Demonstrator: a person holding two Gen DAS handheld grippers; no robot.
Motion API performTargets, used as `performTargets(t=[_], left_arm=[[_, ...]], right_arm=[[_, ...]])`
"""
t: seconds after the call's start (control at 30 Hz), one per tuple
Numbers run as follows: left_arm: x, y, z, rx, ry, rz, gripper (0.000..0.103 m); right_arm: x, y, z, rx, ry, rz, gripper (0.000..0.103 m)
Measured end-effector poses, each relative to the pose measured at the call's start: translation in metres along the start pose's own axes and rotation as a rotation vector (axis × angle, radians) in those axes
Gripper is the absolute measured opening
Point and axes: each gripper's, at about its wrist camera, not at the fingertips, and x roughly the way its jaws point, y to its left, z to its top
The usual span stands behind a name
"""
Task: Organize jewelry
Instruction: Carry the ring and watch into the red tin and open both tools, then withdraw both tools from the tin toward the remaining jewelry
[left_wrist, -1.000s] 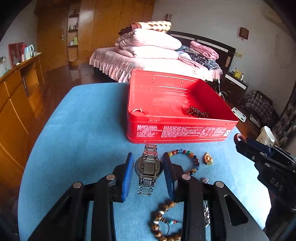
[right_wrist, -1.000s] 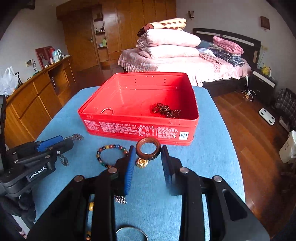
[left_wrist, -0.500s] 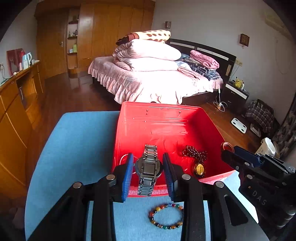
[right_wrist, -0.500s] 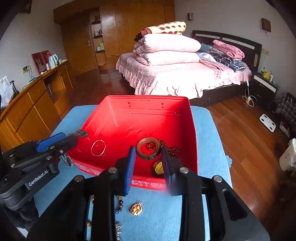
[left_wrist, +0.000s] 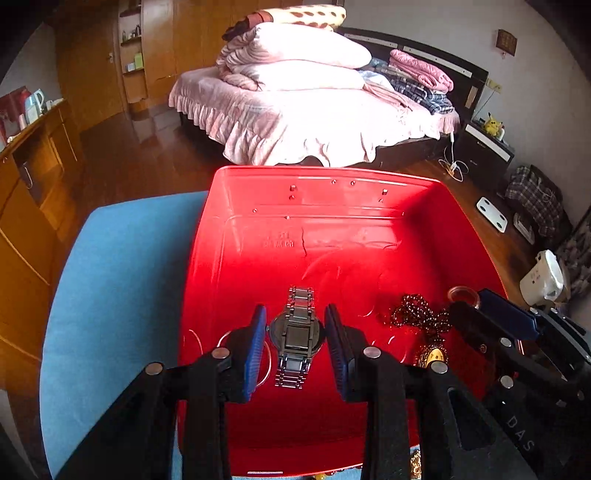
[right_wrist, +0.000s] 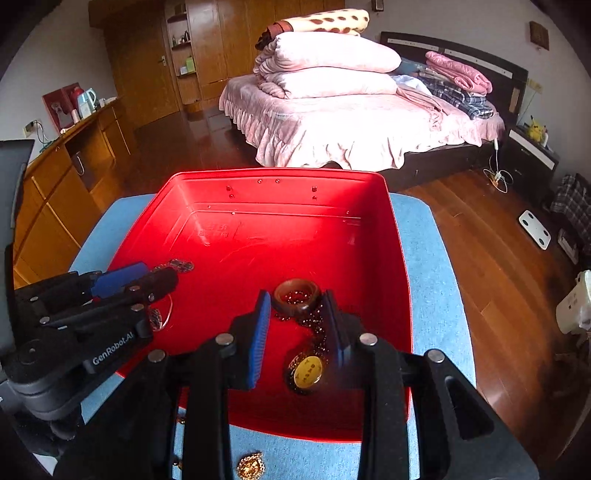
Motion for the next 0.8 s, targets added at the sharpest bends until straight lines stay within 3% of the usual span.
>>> performTargets(t=[0.27,0.43,0.53,0.6,0.7,0.8], left_arm=[[-0.017,-0.004,-0.002,0.022,-0.069,0.039,0.046],[-0.047,0.005,-0.020,0.008,-0.139,0.045,0.054],[-0.068,0.011,-0.038,0.001,-0.176,0.050,0.064],[-0.083,0.013,-0.051,-0.003,-0.206,0.056,0.074],[-0.103,0.016,-0.076,0.006,-0.255,0.080,0.087],[-0.119,0.018,-0.104,0.007,-0.272,0.082,0.096]], right_arm=[[0.000,-0.007,-0.004,0.017,-0.012,0.008,0.035],[-0.025,-0.009,-0.018,0.026,-0.078,0.012,0.041],[-0.045,-0.005,-0.032,0.018,-0.113,0.016,0.041],[-0.059,-0.002,-0.044,0.016,-0.145,0.018,0.045],[-0.078,0.004,-0.066,-0.004,-0.175,0.008,0.058],[-0.093,0.008,-0.091,-0.007,-0.174,0.017,0.067]])
